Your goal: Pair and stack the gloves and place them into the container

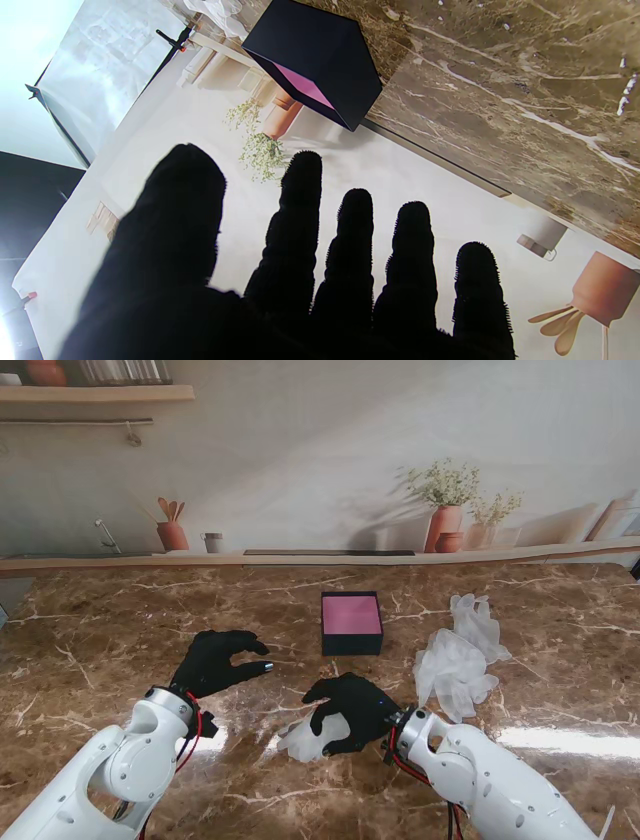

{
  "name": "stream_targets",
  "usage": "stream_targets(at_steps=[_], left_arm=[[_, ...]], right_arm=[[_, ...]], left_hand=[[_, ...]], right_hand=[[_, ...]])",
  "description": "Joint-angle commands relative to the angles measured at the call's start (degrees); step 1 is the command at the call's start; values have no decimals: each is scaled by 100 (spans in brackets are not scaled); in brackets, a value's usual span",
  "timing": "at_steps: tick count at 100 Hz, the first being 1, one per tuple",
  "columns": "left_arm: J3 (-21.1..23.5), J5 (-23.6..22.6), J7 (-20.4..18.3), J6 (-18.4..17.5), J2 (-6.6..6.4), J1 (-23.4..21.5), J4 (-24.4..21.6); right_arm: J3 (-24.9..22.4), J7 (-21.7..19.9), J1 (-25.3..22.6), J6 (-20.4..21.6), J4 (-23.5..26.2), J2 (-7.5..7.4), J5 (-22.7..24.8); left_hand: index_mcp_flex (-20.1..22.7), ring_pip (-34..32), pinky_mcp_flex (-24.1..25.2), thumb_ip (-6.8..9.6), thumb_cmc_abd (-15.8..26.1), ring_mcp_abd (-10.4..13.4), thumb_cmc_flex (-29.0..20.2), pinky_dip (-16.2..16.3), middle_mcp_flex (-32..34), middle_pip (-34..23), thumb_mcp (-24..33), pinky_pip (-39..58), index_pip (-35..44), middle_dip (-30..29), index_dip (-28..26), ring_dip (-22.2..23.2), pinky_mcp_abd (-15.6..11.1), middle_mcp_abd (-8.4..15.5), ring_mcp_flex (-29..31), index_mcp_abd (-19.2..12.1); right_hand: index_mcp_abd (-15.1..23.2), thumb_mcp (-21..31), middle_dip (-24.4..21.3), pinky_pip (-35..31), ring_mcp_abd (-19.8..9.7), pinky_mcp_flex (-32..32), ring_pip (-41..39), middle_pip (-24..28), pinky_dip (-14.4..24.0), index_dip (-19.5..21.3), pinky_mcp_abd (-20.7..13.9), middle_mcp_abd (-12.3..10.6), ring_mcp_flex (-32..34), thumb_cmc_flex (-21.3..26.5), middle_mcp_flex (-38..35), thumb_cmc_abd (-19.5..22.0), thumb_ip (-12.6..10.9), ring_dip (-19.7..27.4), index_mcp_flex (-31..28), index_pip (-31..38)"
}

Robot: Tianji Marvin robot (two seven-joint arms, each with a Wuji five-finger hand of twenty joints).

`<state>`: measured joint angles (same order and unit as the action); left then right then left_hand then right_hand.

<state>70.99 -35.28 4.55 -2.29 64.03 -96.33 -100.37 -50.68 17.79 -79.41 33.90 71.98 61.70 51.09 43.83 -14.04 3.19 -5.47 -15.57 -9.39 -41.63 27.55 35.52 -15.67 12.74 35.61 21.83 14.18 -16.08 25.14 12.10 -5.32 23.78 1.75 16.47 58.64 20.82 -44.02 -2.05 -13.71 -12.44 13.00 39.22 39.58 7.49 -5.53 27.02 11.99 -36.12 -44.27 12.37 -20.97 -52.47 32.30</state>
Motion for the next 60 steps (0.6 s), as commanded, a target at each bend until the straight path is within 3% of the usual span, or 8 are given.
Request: stream_targets(at_steps=[1,15,21,28,34,38,44,60], left_arm=[[-2,-7,-13,1,-5,-8,15],[1,-2,-21,-17,-6,-6,15],[-2,-3,-25,-26,-8,-5,14],[-6,-7,-29,-34,-9,-3,12],[-7,-8,-31,-44,-10,0,13],[-3,-10,-38,-58,-12,3,15],[6,-18,-58,-85,-18,7,19],[7,-18,-76,-89,-21,22,29]], right_arm=[[-24,73,-128,-44,94,110,-92],[-76,248,-292,-329,251,308,-593],[-11,506,-303,-671,290,370,-613],[58,569,-268,-947,336,360,-520],[79,442,-234,-1106,422,277,-302],[54,148,-245,-1176,524,204,-211],[-3,-248,-273,-1216,663,102,-91],[-151,-1286,-393,-1473,1084,-112,125]], left_hand=[[66,195,96,173,180,158,-103,68,90,117,-156,-212,-16,-27,-55,-39,56,80,164,-185],[70,194,99,175,189,155,-110,69,86,118,-167,-222,-12,-26,-57,-39,58,70,167,-174],[76,194,100,176,188,158,-113,68,96,116,-173,-229,-9,-25,-59,-39,67,68,170,-184],[78,196,99,177,190,148,-117,69,96,118,-179,-234,-9,-25,-59,-40,68,76,168,-183],[79,197,99,177,201,161,-117,70,92,122,-183,-237,-10,-27,-60,-41,67,80,170,-183],[75,199,104,177,200,162,-121,67,87,125,-187,-245,-12,-28,-59,-42,64,87,170,-192],[81,203,104,178,199,159,-125,64,90,127,-193,-257,-9,-28,-62,-43,66,78,169,-198],[76,215,106,180,210,166,-138,55,83,136,-206,-293,-12,-30,-63,-50,81,92,163,-193]], right_hand=[[-16,-221,-126,152,47,74,162,-122,75,87,70,-6,-21,-317,25,282,-296,123,8,0],[-164,-1153,-30,127,42,4,96,116,126,15,54,-26,371,182,-455,1234,-399,61,-594,442],[-63,-851,73,29,50,-105,-18,289,108,-576,41,-8,570,448,-698,1155,-47,9,-698,1236],[298,-434,129,-31,100,-137,-90,361,39,-924,65,3,661,1143,-715,546,291,-4,4,1996],[194,-109,109,-48,226,-211,-64,277,-79,-611,118,66,634,1313,-465,232,409,41,771,1235],[-244,230,31,-55,301,-251,1,170,-184,-399,153,93,566,1197,-222,181,-225,99,1046,-358],[-607,299,-120,-38,426,-339,84,27,-294,-808,290,122,494,1260,55,-83,-333,164,1679,-1661],[-714,135,-421,17,744,-607,298,-245,-624,-1356,585,258,187,1146,859,-369,-271,329,2718,-2495]])
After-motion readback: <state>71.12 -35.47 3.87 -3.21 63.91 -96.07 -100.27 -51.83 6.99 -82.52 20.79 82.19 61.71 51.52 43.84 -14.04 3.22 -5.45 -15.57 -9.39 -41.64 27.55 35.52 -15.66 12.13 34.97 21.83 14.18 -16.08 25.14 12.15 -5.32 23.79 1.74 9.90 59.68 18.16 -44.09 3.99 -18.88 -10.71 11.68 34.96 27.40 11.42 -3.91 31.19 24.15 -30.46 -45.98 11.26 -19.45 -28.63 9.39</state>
